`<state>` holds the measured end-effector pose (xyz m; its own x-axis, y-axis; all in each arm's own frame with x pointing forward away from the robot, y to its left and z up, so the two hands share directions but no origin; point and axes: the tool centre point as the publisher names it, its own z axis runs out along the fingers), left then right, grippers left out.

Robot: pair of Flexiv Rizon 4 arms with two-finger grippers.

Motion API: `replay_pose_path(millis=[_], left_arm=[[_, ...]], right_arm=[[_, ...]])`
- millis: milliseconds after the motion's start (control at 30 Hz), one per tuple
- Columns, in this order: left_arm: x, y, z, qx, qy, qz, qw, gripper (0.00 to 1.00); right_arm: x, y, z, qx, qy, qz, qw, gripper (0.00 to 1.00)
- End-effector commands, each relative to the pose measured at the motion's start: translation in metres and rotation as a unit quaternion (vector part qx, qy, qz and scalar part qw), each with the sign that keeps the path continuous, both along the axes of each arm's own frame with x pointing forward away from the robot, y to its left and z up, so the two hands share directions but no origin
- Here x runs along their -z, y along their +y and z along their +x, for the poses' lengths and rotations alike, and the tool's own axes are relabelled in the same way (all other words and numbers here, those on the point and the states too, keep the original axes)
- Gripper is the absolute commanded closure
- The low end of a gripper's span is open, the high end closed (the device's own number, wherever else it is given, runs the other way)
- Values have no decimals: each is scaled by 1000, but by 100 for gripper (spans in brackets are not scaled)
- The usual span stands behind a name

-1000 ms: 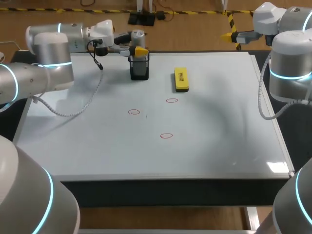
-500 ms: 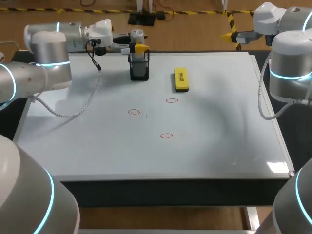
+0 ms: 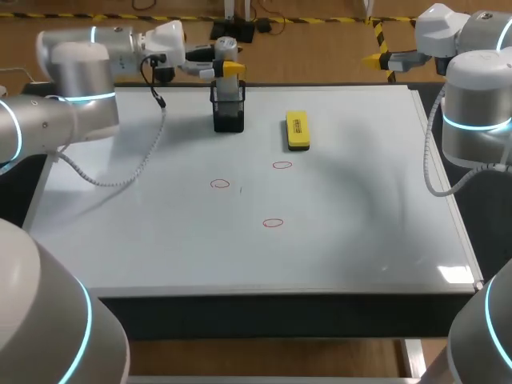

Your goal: Pick up the inspection probe, press it on each red-marked spot on the whiteboard one by one, put down the probe, pick up the eraser, and wipe off all the red marks.

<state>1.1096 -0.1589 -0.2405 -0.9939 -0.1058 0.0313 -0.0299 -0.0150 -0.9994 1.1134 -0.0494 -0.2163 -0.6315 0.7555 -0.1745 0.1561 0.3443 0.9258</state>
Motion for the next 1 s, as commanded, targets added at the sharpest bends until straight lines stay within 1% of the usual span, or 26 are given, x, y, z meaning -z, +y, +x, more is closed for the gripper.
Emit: replay_pose_path(millis=[33, 333, 667, 833, 1000], left_arm=[[-16, 3, -8, -10, -1, 10, 1000, 100], [-38, 3, -12, -17, -7, 11, 1000, 100], [-62, 5, -18, -29, -13, -4, 999, 100], [-77, 14, -23, -36, -21, -16, 999, 100], [-82, 32, -30, -51, -26, -18, 998, 100]], right_arm=[[0, 0, 0, 0, 1, 0, 1000, 0], [0, 0, 0, 0, 1, 0, 1000, 0], [0, 0, 0, 0, 1, 0, 1000, 0], [0, 0, 0, 0, 1, 0, 1000, 0], [0, 0, 0, 0, 1, 0, 1000, 0]])
